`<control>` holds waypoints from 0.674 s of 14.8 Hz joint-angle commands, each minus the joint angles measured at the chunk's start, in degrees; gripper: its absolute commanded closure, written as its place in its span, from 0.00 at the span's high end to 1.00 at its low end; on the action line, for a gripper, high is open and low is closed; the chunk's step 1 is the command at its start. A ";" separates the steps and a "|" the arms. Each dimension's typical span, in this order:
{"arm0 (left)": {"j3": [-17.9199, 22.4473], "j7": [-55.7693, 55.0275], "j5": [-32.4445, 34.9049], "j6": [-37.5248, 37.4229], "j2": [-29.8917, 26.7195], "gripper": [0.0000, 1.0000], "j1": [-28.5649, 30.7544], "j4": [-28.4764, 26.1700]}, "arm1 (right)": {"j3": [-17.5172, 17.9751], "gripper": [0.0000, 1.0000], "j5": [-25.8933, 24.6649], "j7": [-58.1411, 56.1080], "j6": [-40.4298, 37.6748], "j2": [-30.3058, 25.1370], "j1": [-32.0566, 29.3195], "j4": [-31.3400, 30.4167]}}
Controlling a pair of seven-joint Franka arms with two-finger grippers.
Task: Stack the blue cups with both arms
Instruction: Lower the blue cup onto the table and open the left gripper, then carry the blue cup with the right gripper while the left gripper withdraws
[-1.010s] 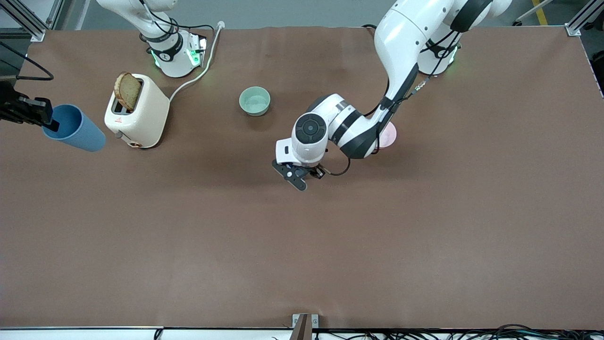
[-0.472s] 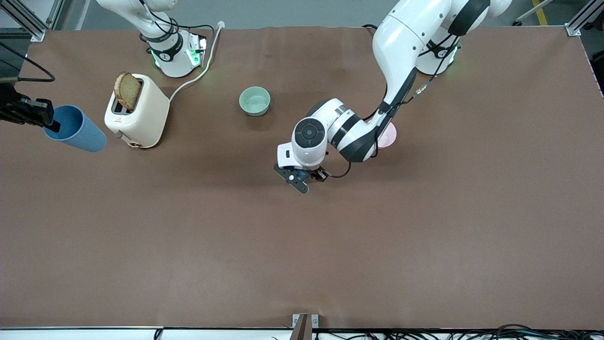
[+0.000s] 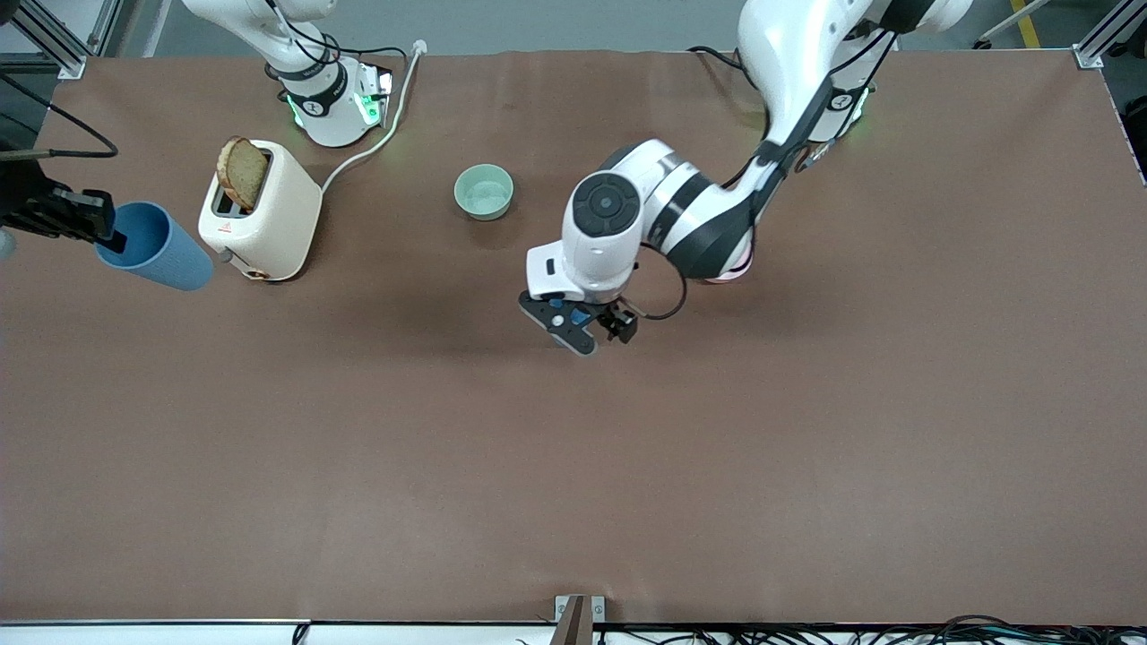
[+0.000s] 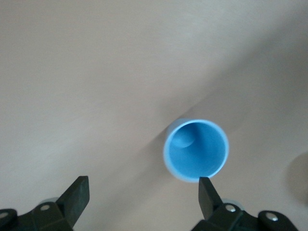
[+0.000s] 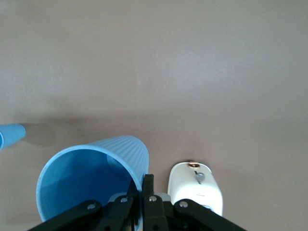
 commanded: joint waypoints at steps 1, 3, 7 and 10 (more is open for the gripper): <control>-0.26 0.26 -1.60 -2.86 -4.30 1.00 10.17 -1.35 | -0.11 0.00 -0.08 8.69 4.53 0.76 6.00 -2.28; -0.52 0.26 -0.99 -3.38 -5.53 1.00 16.61 -1.44 | -0.11 0.00 -0.08 14.32 8.23 0.85 10.21 -4.83; -0.26 0.08 -0.55 -4.96 -8.08 1.00 26.36 -1.70 | -0.11 0.00 -0.08 26.36 13.07 4.27 19.44 -5.81; 0.09 0.08 -0.11 -6.19 -10.80 1.00 31.82 -1.62 | -0.03 0.00 0.36 32.45 16.06 6.38 25.42 -5.81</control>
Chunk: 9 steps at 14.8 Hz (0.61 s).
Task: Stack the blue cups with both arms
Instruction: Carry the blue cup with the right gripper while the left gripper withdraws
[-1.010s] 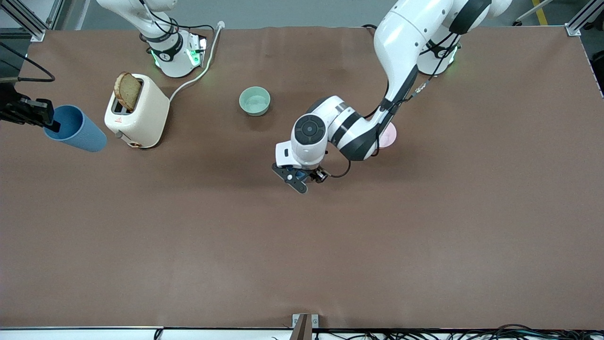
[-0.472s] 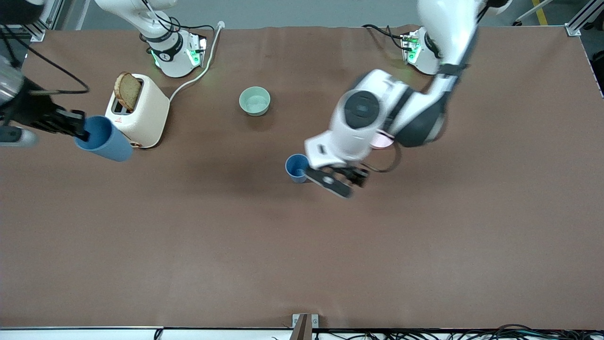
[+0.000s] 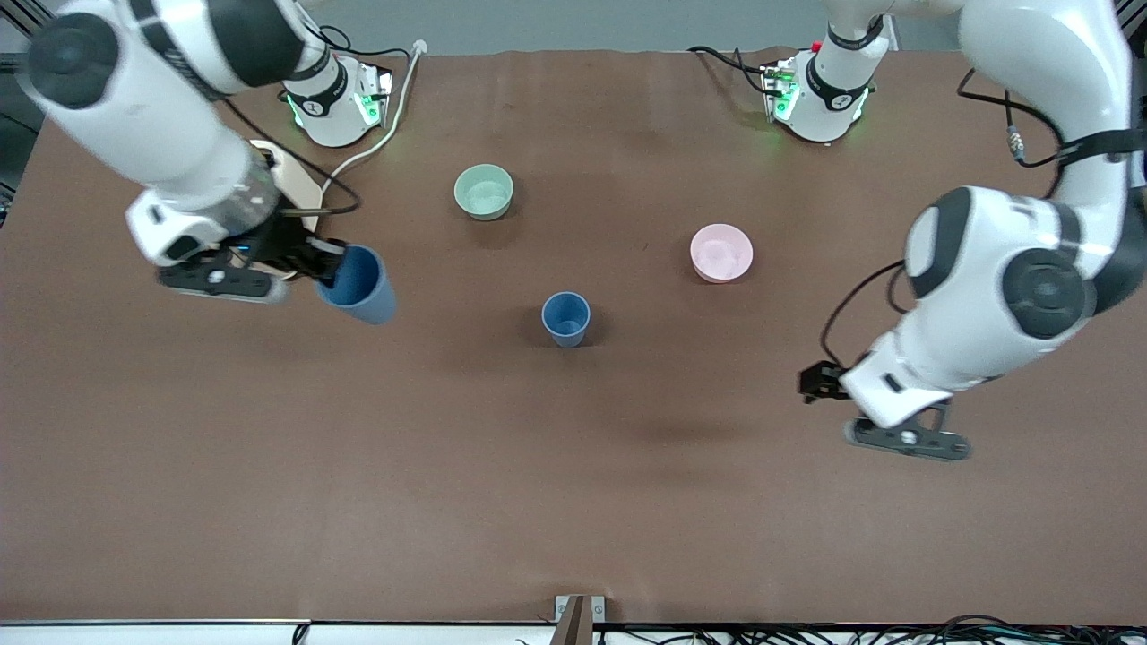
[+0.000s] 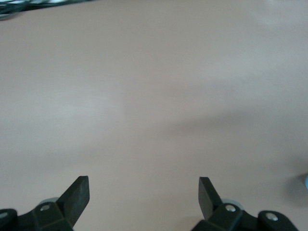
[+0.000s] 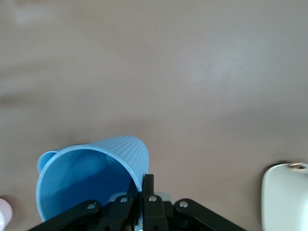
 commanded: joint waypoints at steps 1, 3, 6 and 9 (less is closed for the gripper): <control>-0.27 -0.99 0.95 -2.17 -4.37 1.00 4.13 -1.45 | -0.64 0.00 1.98 3.19 3.14 1.84 5.04 -0.19; -0.10 -0.47 3.40 -2.52 -5.96 1.00 5.11 -1.45 | -0.64 0.00 5.32 3.19 7.97 4.47 7.50 -0.28; 0.33 -0.47 3.77 -7.96 -6.75 1.00 5.82 0.38 | -0.73 0.00 5.43 7.38 12.20 8.43 12.51 -0.19; 11.55 -0.38 -2.44 -10.25 -10.00 1.00 0.65 2.06 | -0.73 0.00 5.34 10.39 15.81 11.86 15.86 -0.28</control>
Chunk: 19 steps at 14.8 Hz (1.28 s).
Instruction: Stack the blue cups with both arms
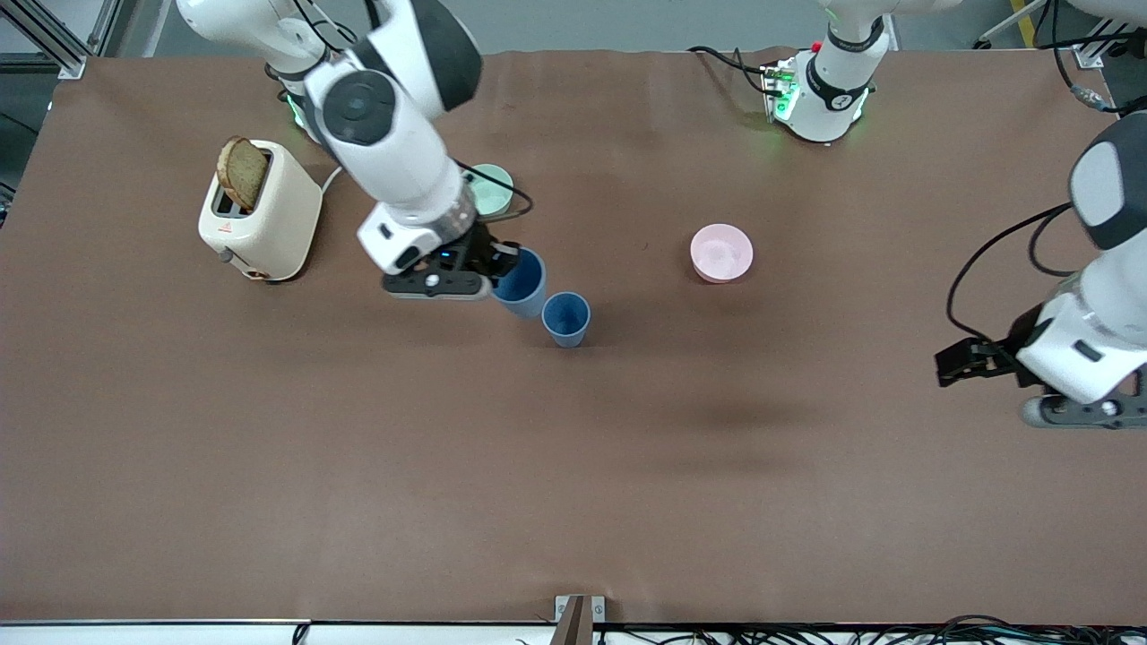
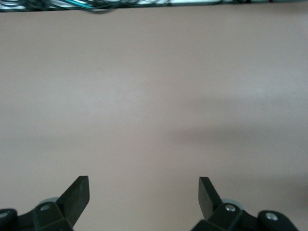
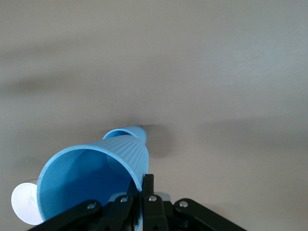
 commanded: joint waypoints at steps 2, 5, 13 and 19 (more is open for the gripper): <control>10.28 -0.38 -7.03 -3.28 -5.69 1.00 -5.70 0.32 | -0.72 0.01 0.33 2.39 1.95 3.15 3.07 0.15; 10.30 -0.82 -6.78 -5.03 -11.14 1.00 -5.62 -2.23 | -0.72 0.00 0.33 3.09 2.39 4.55 4.13 -0.03; 4.71 0.59 -7.04 -7.24 -12.29 1.00 1.65 -3.72 | -0.80 0.01 0.07 3.09 7.92 7.45 4.84 -1.96; 4.58 -0.90 -6.60 -6.19 -14.32 1.00 -0.43 -7.24 | -0.80 0.06 -0.02 3.00 12.85 7.72 5.19 -5.39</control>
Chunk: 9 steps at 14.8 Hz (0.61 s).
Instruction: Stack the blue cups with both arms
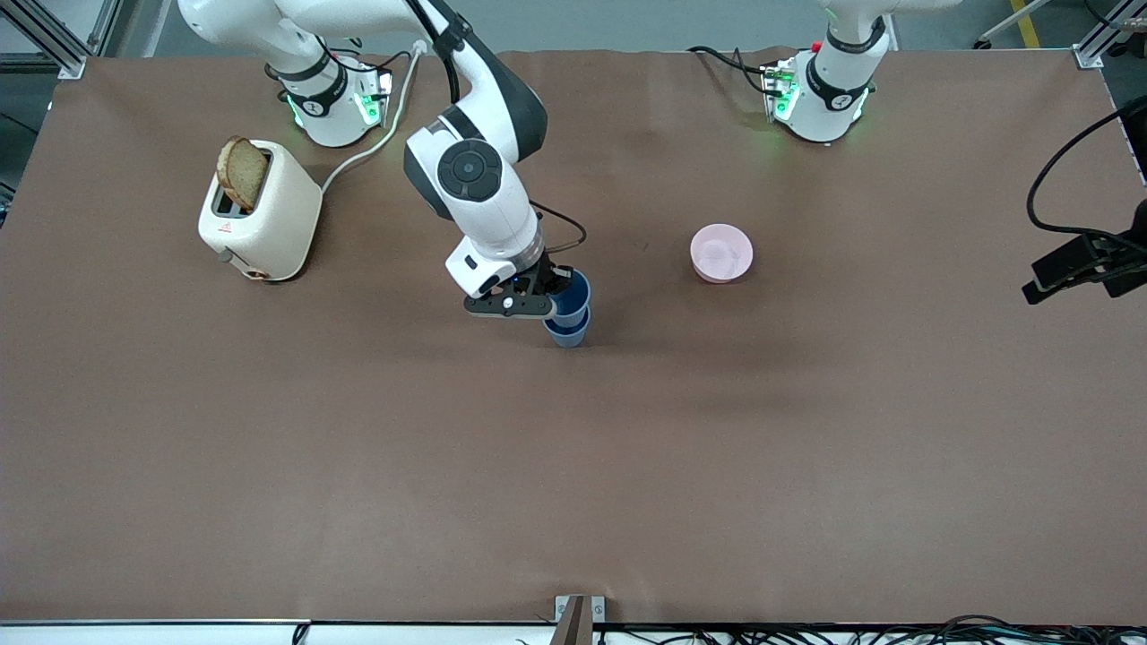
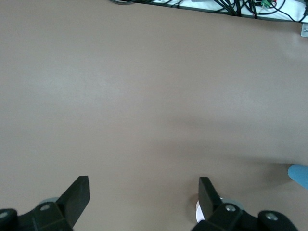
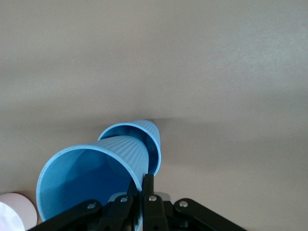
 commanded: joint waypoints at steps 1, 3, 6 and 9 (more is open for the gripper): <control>0.91 -0.47 -0.41 1.16 -2.32 1.00 -0.50 -3.10 | -0.56 0.12 -0.02 0.60 1.59 -0.54 0.85 -1.60; 0.74 -0.47 -0.41 1.25 -2.32 1.00 -0.32 -3.28 | -0.56 0.39 -0.02 0.60 1.59 -0.54 0.85 -1.52; 0.48 -0.47 -0.33 1.24 -3.63 1.00 -0.32 -5.11 | -0.73 0.89 -0.02 0.07 0.98 -1.32 -0.02 -1.25; 0.30 -0.38 -0.33 2.74 -5.92 1.00 -0.15 -9.33 | -1.26 1.00 -0.10 -0.81 -2.09 -6.32 -3.62 -1.25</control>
